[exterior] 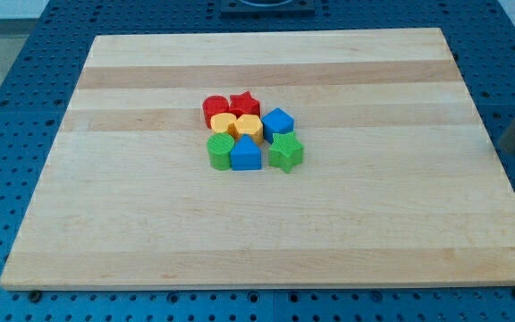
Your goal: Separate the red blocks from group of blocks
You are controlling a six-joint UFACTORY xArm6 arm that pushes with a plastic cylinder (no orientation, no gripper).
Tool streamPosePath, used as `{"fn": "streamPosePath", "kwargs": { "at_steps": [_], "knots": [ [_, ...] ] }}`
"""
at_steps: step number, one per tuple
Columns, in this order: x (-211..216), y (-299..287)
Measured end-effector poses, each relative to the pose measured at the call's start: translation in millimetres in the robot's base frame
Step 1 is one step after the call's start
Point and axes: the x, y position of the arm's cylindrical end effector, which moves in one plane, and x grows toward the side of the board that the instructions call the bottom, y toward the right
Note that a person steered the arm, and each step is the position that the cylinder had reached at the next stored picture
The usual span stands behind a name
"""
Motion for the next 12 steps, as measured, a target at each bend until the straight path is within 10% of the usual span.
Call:
{"fn": "streamPosePath", "kwargs": {
  "at_steps": [2,9,12],
  "knots": [
    [-110,-63],
    [-31,-428],
    [-47,-463]
  ]
}}
